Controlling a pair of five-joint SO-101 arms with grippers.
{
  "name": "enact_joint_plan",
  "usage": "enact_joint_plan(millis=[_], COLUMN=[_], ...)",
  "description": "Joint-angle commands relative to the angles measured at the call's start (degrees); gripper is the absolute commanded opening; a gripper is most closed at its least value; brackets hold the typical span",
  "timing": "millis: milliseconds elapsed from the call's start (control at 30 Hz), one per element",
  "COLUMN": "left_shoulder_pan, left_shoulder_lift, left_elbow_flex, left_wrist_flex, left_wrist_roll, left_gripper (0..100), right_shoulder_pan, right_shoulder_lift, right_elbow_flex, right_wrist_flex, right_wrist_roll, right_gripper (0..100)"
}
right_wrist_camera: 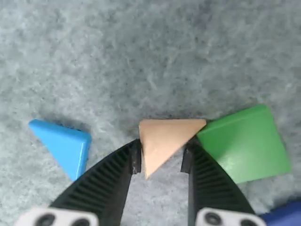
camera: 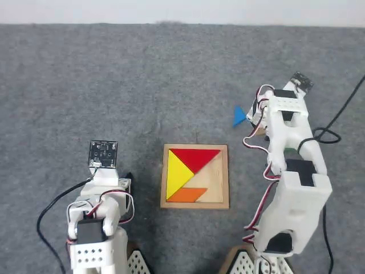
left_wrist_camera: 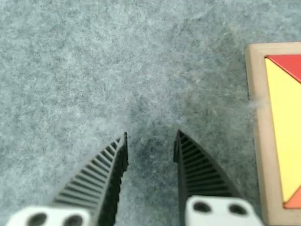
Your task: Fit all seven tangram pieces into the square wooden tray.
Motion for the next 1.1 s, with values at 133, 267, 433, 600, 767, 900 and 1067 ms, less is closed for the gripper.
enact_joint_plan(millis=[133,267,433,600,767,900,1067], left_shoulder_pan=[0.4,0.4,0.4,0.4,0.4,0.4,0.4], left_shoulder_lift=[-0.6,-0.6,-0.6,-0.6,-0.6,-0.6,-0.6], left_elbow_flex=[-0.7,-0.7,-0.7,-0.7,-0.7,-0.7,-0.7], left_wrist_flex=[0.4,0.4,0.4,0.4,0.4,0.4,0.4], left_wrist_roll=[-0.5,-0.5,-0.5,-0.5,-0.5,-0.5,-0.5], left_gripper=[15,15,15,15,15,15,15], right_shoulder_pan=[-3.1,-6.2,-5.9,-5.1,-3.5,-0.7,2.4], right_shoulder_lift=[-7.5,-13.0,-15.7,-12.4,-6.5,-3.3,-1.0], right_elbow_flex=[-5.7,-5.7,-5.7,-5.7,-5.7,-5.8,-9.2], right_wrist_flex=[9.9,12.9,13.8,18.4,19.6,19.0,17.5], right_wrist_roll=[38.1,54.7,79.7,100.3,116.0,125.0,127.5], right_gripper=[13.4,13.5,22.0,30.2,29.9,29.9,29.7])
